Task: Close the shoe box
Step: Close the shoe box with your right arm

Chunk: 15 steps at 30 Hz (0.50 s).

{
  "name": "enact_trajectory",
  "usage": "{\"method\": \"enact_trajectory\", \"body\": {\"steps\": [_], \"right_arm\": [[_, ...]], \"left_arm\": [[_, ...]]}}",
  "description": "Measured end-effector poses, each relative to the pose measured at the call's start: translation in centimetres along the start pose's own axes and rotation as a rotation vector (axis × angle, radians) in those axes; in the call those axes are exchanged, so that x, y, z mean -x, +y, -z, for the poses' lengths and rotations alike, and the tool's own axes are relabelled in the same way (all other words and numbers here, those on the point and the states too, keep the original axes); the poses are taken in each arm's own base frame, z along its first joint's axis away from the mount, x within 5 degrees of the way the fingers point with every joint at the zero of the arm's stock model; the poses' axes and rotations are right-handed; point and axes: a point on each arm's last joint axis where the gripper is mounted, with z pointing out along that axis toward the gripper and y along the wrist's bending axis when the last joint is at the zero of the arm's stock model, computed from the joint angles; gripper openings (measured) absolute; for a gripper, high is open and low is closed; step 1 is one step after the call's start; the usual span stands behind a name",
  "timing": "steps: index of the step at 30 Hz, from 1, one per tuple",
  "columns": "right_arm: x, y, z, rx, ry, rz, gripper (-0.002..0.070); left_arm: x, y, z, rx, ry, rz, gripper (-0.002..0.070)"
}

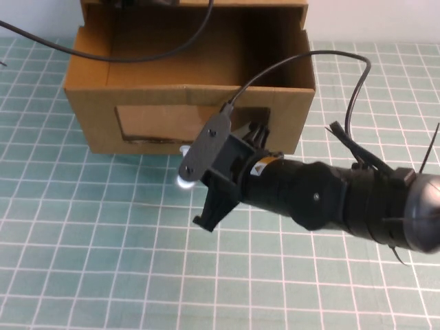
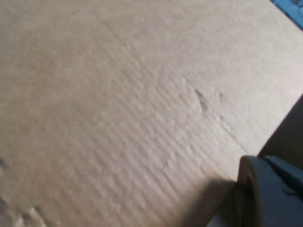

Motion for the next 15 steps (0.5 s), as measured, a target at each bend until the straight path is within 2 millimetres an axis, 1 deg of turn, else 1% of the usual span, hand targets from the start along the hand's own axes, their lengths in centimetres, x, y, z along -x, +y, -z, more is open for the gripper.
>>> {"method": "enact_trajectory", "body": {"steps": [2, 10, 13, 15], "right_arm": [[0.2, -0.4, -0.2, -0.010, -0.006, -0.015, -0.0014], [2.2, -1.7, 0.0, -0.063, -0.070, -0.024, -0.0014], [2.2, -1.9, -0.7, -0.065, -0.068, -0.020, -0.0014], [1.8, -2.4, -1.5, -0.067, -0.052, -0.023, -0.0015]], "left_arm": [[0.0, 0.1, -0.2, -0.011, 0.001, 0.007, -0.0006], [-0.1, 0.1, -0.5, -0.038, -0.003, 0.025, -0.0006], [-0.1, 0.2, -0.5, -0.040, -0.006, 0.027, -0.0006], [-0.1, 0.2, -0.5, -0.041, -0.007, 0.028, -0.0006]]}}
